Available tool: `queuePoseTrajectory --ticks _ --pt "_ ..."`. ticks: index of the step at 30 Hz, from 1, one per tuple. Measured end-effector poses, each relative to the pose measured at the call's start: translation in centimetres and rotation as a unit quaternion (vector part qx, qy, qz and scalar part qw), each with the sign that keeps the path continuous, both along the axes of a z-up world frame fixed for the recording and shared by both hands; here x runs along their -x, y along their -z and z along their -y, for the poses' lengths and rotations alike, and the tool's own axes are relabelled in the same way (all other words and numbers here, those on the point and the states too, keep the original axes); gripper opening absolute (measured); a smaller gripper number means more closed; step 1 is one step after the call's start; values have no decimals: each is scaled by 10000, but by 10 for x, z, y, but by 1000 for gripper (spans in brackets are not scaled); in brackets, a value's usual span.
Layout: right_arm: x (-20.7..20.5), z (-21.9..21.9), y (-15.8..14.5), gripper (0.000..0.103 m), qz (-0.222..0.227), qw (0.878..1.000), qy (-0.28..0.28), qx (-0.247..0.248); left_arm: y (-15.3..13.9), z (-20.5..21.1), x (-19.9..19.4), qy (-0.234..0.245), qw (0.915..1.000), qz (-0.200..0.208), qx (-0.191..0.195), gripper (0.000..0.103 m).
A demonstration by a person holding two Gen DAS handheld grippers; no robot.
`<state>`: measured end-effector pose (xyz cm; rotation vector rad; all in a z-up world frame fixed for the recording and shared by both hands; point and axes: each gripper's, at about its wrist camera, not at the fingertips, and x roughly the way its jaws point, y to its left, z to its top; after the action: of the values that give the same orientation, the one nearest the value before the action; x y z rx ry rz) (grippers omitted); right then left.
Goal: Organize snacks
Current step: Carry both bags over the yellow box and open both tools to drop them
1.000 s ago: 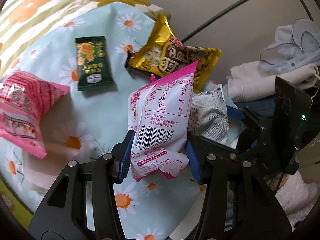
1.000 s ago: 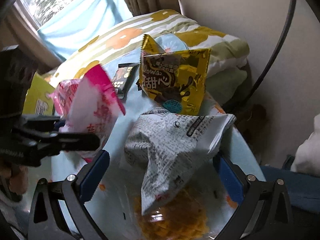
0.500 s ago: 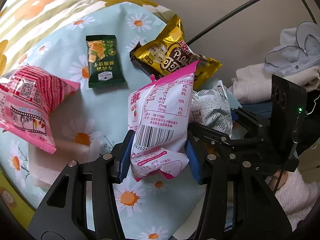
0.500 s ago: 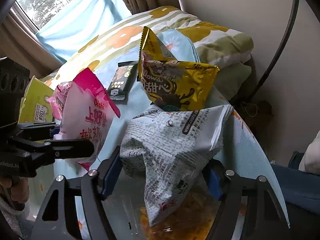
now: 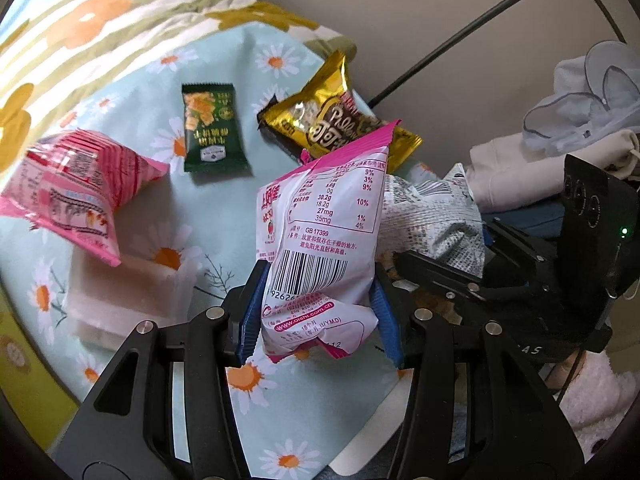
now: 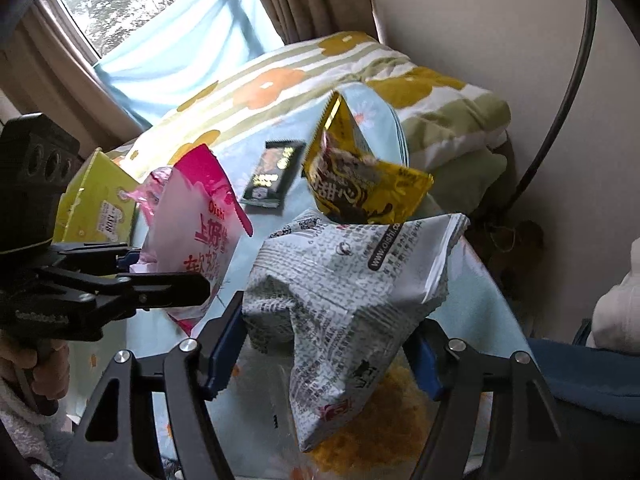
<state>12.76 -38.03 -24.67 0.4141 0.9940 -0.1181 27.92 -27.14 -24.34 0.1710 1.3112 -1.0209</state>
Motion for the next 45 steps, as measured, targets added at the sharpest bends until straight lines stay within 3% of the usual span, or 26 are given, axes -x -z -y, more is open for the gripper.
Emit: queuePoseTrajectory --ticks 9,16,23,31,37,41,45 --pt "-3 -4 -57 67 438 9976 -478 258 -59 -37 6 -795 9955 384 332 45" --pt "-35 -33 -97 67 815 9906 -1059 294 -110 -99 -3 -1732 9806 797 463 45" --pt "-70 -96 -124 67 1183 9784 -1671 289 -138 -178 -12 -2417 9630 1094 473 45" --pt "-112 -185 -143 67 1437 9660 -2145 120 -147 -282 -30 -3007 9448 1240 405 45" --pt "-145 -251 -138 67 1418 9576 -2505 125 -133 -358 -51 -3438 9308 1223 213 45" --pt "-163 -288 -127 67 1279 9560 -2639 86 -112 -403 -67 -3576 9274 1093 27 45" --pt "-174 -316 -118 67 1151 9562 -2688 141 -93 -427 -77 -3539 9295 1014 -244 45"
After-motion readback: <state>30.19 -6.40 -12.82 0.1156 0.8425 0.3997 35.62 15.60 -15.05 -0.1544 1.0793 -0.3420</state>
